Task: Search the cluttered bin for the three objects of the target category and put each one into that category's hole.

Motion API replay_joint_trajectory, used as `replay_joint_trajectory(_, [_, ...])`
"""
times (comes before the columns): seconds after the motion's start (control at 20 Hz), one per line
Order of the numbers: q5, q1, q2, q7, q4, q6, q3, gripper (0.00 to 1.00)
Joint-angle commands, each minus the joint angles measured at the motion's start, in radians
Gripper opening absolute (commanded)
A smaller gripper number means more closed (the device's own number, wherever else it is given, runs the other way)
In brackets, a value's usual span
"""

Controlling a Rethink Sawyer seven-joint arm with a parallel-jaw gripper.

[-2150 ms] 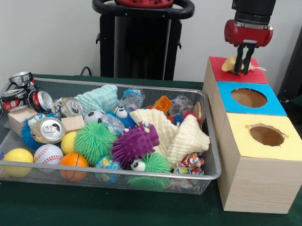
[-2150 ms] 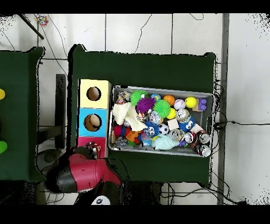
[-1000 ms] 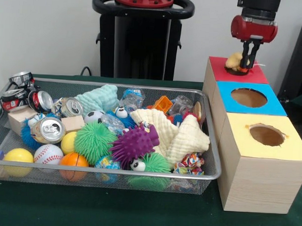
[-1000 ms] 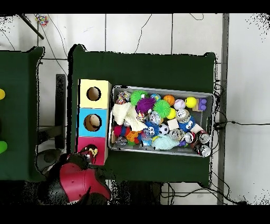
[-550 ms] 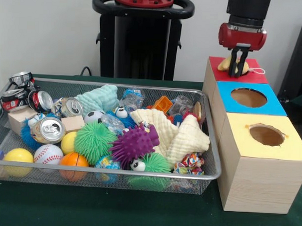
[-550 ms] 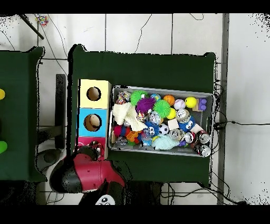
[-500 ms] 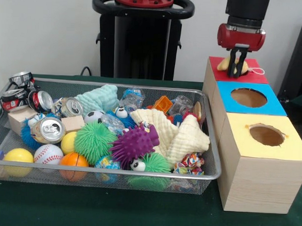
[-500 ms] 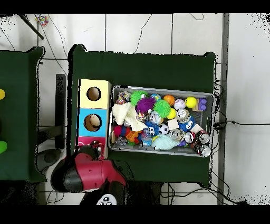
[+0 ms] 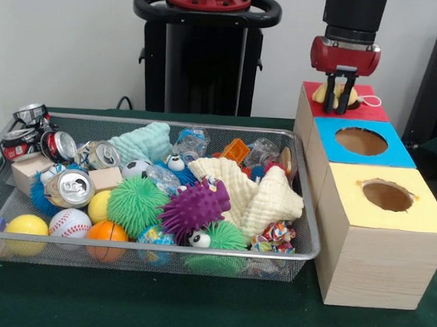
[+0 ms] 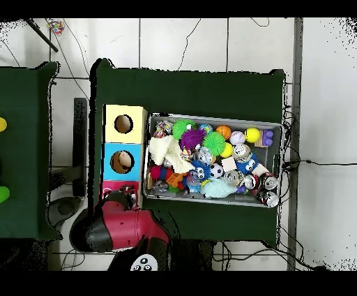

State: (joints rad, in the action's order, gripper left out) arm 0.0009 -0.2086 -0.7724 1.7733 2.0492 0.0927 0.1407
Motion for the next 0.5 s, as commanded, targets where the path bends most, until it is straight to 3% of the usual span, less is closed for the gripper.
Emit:
replay_joint_trajectory(0.05, [-0.007, -0.014, 0.073, 0.120, -0.059, 0.069, -0.026, 1.00])
replay_joint_trajectory(0.1, [-0.001, -0.025, 0.077, 0.125, -0.061, 0.066, -0.019, 0.00])
replay_joint_trajectory(0.5, [0.031, -0.104, 0.114, 0.179, -0.063, 0.013, 0.023, 0.00])
